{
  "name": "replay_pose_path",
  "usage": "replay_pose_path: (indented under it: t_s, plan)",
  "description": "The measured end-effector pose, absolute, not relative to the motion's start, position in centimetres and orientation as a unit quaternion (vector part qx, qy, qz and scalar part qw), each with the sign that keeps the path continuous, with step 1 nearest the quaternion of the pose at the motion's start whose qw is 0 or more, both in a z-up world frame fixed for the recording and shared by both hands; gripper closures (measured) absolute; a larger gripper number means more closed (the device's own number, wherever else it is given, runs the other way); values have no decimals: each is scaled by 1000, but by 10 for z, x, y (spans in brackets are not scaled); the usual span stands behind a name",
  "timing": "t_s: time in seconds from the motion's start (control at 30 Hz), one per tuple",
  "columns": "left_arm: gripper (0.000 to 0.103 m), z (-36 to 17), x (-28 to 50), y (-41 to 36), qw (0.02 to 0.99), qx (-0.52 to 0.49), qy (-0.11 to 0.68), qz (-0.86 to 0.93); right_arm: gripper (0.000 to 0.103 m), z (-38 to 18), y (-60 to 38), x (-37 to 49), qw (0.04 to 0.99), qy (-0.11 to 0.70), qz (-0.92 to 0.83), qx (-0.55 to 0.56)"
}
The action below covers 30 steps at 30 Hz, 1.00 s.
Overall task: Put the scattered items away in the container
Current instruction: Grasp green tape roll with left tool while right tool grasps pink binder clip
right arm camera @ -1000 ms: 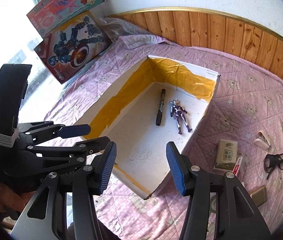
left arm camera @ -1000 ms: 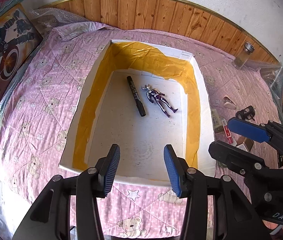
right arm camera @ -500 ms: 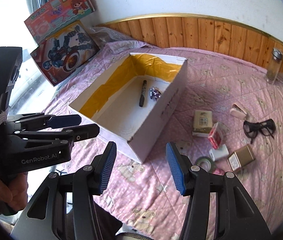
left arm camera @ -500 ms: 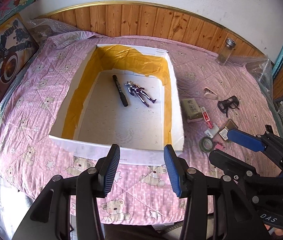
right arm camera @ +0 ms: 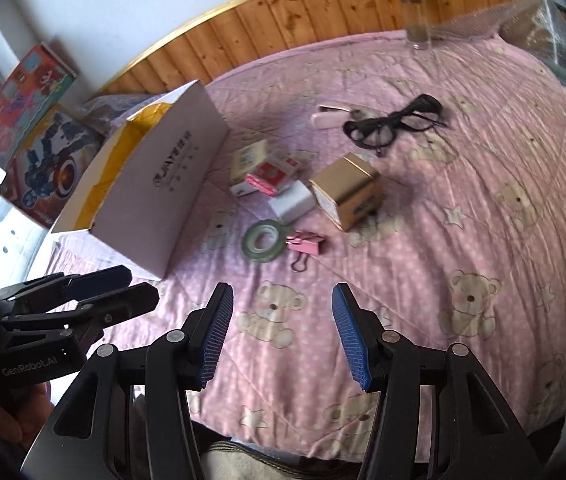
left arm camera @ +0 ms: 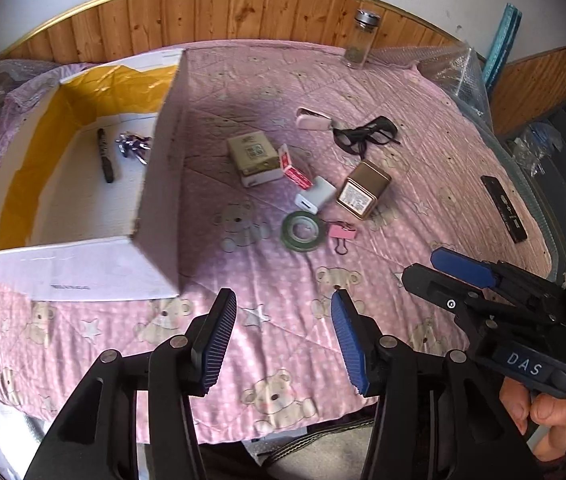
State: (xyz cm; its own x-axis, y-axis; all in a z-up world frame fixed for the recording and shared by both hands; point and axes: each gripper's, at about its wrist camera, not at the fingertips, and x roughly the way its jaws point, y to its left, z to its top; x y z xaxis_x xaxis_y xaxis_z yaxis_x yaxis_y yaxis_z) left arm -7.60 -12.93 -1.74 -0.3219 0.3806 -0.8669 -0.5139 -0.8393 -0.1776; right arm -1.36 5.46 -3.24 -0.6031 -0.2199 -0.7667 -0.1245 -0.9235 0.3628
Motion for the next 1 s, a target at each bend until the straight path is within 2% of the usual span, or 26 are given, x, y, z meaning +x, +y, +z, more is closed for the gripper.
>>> replay_pose_path:
  t_s: [0.3,0.4,0.53,0.6,0.63,0.9,0.97,1.0]
  plan:
    - [52,-72,-115,-66,287,-527,100,794,48,-66,57,-41,54,-172,-867,464]
    - [52,-90,-132,-62,281,-537,97,789,51,-78,54,-55,59,-148,-870,466]
    - [50,-110,-153,-59,290,-545,82,783,51,-92,62,-68,67,-156,-867,469]
    - [48,-115,-158,-59,295,-534,83,788,51,-97,62,-72,78,-160,-865,468]
    - [54,-116,-159,-60,293,-528,84,792,51,-97,61,-74,83,-159,-866,466]
    - [54,-109,-158,-92,258,-506,62,821,50,-104,41,-97,92,-129,-882,444]
    - [54,-108,-157,-101,249,-509,54,822,53,-109,40,-106,75,-120,-884,447]
    - [54,-108,-156,-105,250,-511,49,821,63,-109,40,-109,67,-116,-886,445]
